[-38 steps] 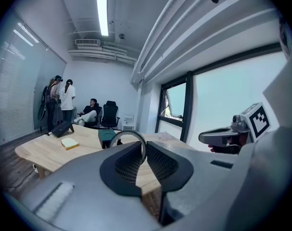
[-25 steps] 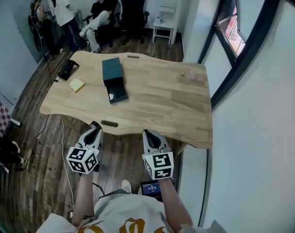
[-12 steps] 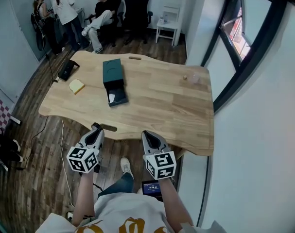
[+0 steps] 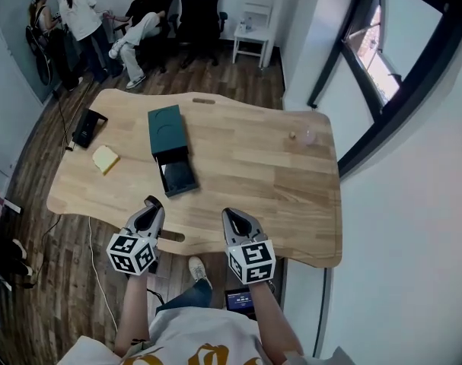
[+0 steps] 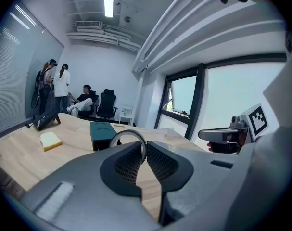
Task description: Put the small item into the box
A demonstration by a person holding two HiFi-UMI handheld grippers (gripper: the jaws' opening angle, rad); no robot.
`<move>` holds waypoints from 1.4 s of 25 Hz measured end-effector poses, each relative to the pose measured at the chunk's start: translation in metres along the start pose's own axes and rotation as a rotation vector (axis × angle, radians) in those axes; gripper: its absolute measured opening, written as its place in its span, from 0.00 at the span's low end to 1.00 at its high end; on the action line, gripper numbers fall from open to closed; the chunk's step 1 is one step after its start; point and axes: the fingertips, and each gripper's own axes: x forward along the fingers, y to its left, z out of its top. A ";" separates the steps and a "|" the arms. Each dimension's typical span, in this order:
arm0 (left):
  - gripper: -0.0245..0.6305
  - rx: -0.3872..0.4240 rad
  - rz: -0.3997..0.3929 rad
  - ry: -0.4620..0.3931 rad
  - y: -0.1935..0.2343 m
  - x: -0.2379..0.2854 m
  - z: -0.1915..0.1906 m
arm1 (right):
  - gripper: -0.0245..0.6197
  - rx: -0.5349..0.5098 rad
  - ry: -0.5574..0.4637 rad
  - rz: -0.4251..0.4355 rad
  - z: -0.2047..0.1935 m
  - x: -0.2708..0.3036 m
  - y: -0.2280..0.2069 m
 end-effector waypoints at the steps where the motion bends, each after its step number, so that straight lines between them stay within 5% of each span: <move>1: 0.09 -0.001 -0.006 0.001 0.011 0.011 0.006 | 0.05 0.001 0.003 -0.008 0.004 0.014 -0.004; 13: 0.09 0.008 -0.079 0.047 0.105 0.102 0.037 | 0.05 0.038 0.047 -0.071 0.019 0.137 -0.023; 35: 0.09 0.064 -0.104 0.026 0.128 0.151 0.076 | 0.05 0.034 0.032 -0.072 0.039 0.185 -0.042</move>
